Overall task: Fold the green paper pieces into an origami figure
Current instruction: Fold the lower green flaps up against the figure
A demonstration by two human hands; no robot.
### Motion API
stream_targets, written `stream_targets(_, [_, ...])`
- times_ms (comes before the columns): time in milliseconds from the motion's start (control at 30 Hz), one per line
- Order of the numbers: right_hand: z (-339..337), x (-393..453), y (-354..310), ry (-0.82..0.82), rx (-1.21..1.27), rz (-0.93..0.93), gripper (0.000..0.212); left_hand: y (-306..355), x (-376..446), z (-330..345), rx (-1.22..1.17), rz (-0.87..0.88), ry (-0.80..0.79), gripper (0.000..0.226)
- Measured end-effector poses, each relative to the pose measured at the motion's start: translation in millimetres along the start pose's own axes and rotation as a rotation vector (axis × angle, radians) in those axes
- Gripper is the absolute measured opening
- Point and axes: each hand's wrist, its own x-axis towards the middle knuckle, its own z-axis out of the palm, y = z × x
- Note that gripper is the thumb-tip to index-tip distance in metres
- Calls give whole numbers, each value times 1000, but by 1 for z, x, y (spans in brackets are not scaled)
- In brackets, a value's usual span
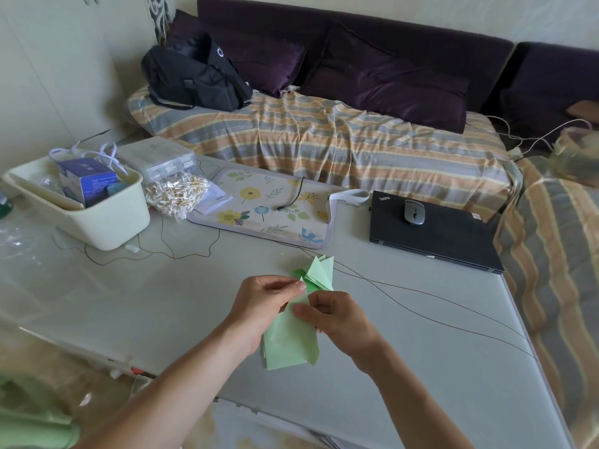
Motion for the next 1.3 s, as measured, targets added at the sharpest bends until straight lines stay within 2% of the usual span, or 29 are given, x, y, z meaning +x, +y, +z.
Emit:
stream_targets(200, [1, 1, 0, 3, -2, -25, 40, -1, 2, -1, 31, -4, 25, 10])
stream_targets(500, [2, 3, 2, 3, 42, -10, 18, -1, 5, 1, -20, -30, 59, 12])
stream_targets(633, [1, 4, 3, 2, 10, -8, 14, -3, 6, 0, -71, -57, 58, 24])
stream_targets(700, [2, 4, 3, 14, -11, -6, 17, -5, 7, 0, -51, -50, 55, 25])
stream_targets(767, [1, 5, 5, 49, -21, 6, 34, -4, 7, -1, -2, -27, 41, 22])
stream_targets(867, [-3, 7, 5, 157, 12, 22, 36, -6, 4, -1, 52, 24, 5, 9])
stream_targets(933, [-5, 8, 6, 236, 39, 10, 56, -8, 2, 0, 165, 105, 1, 2])
stream_targets(1067, [-8, 8, 7, 303, 68, 32, 39, -11, 0, 1, 372, 244, 26, 8])
stream_targets(1300, [-7, 11, 11, 294, 97, 35, 38, -10, 1, 0, 362, 219, 42, 5])
